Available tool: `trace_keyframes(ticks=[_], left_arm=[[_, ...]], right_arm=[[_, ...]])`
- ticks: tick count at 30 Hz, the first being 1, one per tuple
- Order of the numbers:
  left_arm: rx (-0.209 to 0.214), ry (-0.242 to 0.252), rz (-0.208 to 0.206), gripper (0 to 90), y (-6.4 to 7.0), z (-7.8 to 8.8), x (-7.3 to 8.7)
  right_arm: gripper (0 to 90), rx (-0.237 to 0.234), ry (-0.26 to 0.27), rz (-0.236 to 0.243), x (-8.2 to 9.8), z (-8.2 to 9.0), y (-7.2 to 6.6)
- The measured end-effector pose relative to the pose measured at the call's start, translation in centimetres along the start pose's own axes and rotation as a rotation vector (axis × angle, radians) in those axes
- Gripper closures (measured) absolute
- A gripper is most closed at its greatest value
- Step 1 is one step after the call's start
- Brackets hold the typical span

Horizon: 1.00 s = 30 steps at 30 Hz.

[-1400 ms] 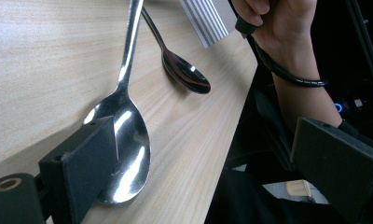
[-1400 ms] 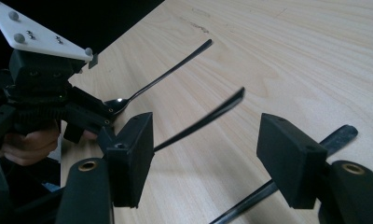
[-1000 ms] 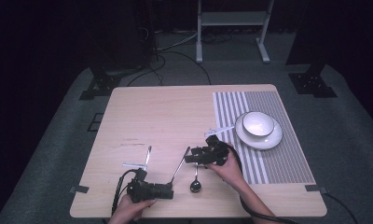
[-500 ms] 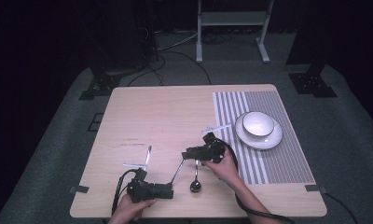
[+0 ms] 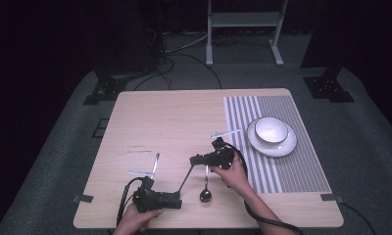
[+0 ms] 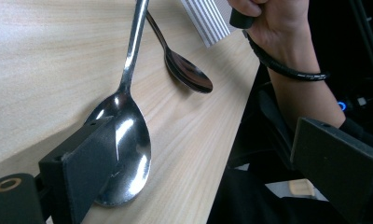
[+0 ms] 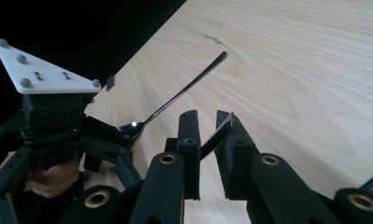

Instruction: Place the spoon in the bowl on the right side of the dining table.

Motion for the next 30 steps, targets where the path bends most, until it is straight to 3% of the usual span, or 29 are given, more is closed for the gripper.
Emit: trace_keyframes(ticks=[1, 9, 21, 30], left_arm=[[-0.005, 0.003, -0.004, 5.6, 0.1, 0.0, 0.0], [0.001, 0.029, -0.037, 5.6, 0.7, 0.5, -0.1], [-0.003, 0.056, -0.052, 5.6, 1.0, 1.3, -0.2], [-0.008, 0.057, -0.069, 5.6, 1.3, 1.6, -0.2]], right_arm=[[83.3, -0.034, 0.018, -0.022, -0.1, 0.1, 0.1], [88.6, -0.114, 0.056, -0.089, -0.6, 0.4, 0.3], [88.8, -0.118, 0.069, -0.157, -0.8, 1.1, 1.0], [88.8, -0.088, 0.091, -0.184, -1.4, 2.1, 1.6]])
Point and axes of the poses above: each handheld gripper's, and its own axes: z roughly backward along the jaws, x roughly out of its underside, y roughly to its right, the point moved 1 cm from there along -z, roughly forward along the jaws, and after that the axes turned 12 degrees about z, right-handed, at the moved point
